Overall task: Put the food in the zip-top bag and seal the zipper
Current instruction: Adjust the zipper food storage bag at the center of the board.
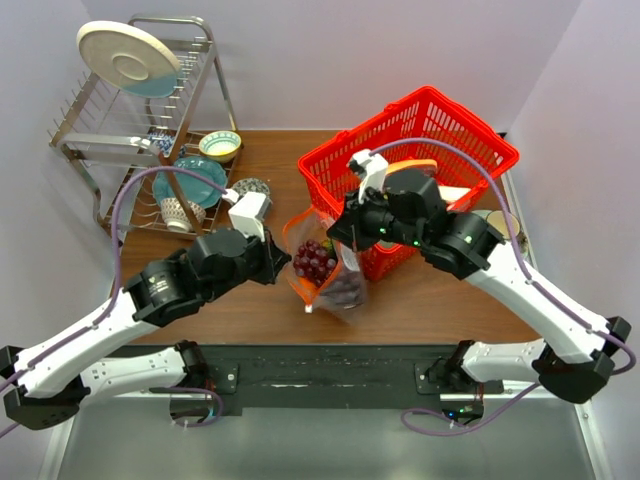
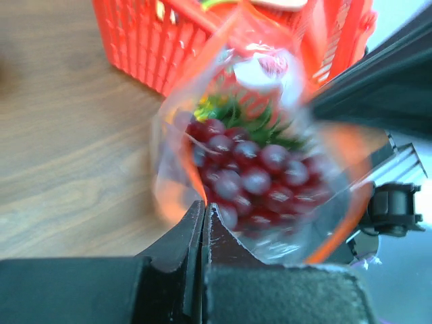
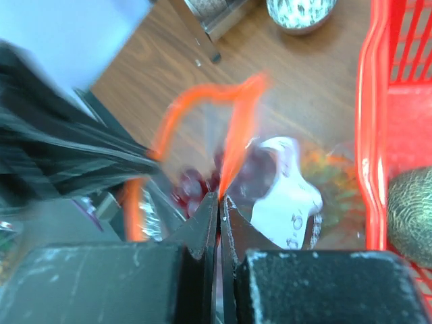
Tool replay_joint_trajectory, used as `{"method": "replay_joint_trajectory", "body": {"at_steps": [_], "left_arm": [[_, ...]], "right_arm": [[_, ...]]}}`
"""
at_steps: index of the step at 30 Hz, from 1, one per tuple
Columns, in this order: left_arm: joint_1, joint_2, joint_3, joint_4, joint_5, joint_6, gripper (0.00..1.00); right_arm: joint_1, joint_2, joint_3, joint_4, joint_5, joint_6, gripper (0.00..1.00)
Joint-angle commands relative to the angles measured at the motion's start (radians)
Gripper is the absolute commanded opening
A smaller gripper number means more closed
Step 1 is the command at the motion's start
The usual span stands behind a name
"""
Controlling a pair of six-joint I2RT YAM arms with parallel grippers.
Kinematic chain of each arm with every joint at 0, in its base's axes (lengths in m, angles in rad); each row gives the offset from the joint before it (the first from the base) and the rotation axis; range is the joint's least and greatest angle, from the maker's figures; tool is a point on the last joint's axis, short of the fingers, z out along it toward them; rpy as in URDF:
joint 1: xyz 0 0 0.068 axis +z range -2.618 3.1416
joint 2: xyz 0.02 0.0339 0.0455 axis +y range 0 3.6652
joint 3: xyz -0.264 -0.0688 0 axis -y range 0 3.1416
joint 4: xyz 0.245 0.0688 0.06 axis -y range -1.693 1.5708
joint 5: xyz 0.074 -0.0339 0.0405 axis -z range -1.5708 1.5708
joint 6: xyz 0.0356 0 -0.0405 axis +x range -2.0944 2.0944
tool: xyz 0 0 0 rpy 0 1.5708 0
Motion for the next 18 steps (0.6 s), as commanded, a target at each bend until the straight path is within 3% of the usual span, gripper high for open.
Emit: {"method": "replay_joint_trajectory", "body": {"at_steps": [1,8,18], "left_arm": [[0.005,-0.009,0.176,-0.006,-0.06,0.04,0.0],[0.005,-0.041,-0.048,0.156,0.064,0.002,0.0],[0.008,0.049,0.013,0.154,-0.036,0.091,0.0]], "right_arm": [[0.003,0.05,-0.081,0.028,-0.004,0.001,0.0],[0.003,0.035,-0.087,0.083,0.004,0.027,0.0],[0.001,0.162,-0.026,0.076,0.048,0.009,0.0]]}}
